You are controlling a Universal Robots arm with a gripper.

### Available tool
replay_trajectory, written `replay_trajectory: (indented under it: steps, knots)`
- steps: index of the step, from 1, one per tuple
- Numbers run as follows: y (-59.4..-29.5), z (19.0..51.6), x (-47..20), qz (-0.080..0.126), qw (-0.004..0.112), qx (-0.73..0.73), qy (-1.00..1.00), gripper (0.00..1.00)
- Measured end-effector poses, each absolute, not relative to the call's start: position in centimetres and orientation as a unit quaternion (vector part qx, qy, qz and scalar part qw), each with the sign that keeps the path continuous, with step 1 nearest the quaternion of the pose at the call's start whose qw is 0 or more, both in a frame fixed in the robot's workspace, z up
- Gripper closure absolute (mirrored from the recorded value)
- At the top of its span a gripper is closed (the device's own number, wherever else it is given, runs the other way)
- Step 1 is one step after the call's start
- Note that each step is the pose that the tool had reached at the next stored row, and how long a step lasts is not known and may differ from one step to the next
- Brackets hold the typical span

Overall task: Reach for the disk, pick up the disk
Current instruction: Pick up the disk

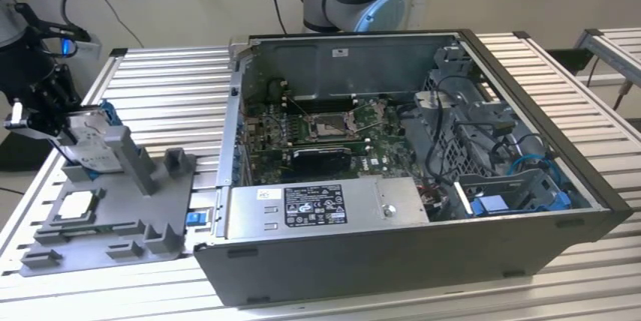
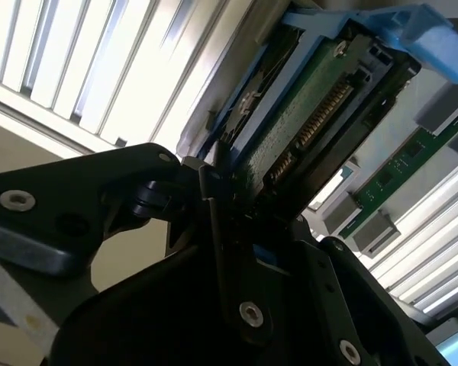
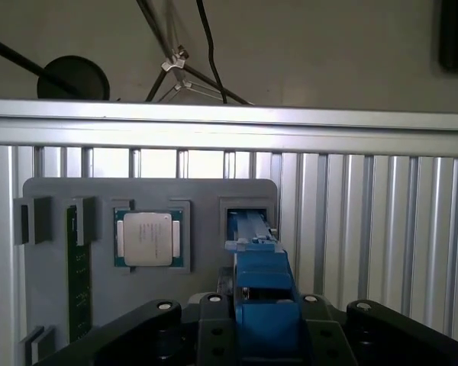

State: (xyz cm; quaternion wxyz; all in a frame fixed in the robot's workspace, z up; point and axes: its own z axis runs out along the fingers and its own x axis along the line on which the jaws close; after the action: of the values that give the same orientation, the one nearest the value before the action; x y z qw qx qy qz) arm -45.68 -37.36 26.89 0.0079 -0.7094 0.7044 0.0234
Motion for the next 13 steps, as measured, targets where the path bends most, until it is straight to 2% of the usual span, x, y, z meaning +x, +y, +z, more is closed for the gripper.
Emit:
replay_trajectory:
  steps: [13]
  knots:
    - [-37.36,27.74,-45.68,0.023,0.008,-0.709,0.704,1.0]
